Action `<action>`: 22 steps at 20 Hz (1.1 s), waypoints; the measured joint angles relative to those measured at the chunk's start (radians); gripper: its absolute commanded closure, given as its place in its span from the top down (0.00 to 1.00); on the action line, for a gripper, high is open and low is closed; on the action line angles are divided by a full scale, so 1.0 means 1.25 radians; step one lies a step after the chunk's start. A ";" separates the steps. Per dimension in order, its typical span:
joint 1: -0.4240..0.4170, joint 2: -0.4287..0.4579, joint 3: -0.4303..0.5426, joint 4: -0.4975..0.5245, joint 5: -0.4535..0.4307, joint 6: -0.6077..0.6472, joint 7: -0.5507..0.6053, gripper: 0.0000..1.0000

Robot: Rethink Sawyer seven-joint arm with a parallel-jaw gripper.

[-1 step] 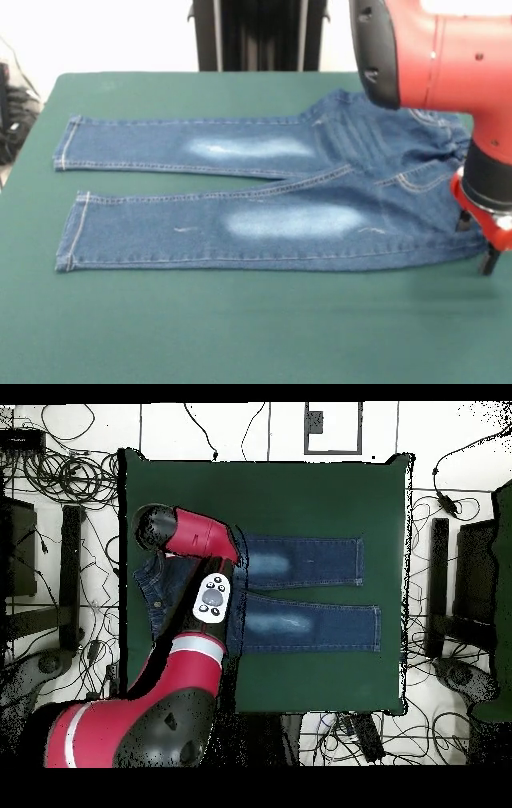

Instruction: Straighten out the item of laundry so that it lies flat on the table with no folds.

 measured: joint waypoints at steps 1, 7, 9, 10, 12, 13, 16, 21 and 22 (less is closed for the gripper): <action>-0.001 0.011 -0.008 -0.022 0.000 0.021 0.002 1.00; -0.006 0.073 -0.060 -0.145 0.003 0.135 0.015 1.00; -0.008 0.095 -0.081 -0.185 0.007 0.169 0.019 1.00; -0.009 0.107 -0.094 -0.209 0.010 0.188 0.023 1.00; -0.013 0.133 -0.124 -0.257 0.019 0.229 0.032 1.00; -0.017 0.158 -0.151 -0.302 0.029 0.267 0.043 1.00; -0.027 0.189 -0.186 -0.360 0.046 0.314 0.057 1.00; -0.049 0.241 -0.253 -0.454 0.091 0.383 0.077 1.00; -0.054 0.252 -0.270 -0.471 0.104 0.395 0.079 1.00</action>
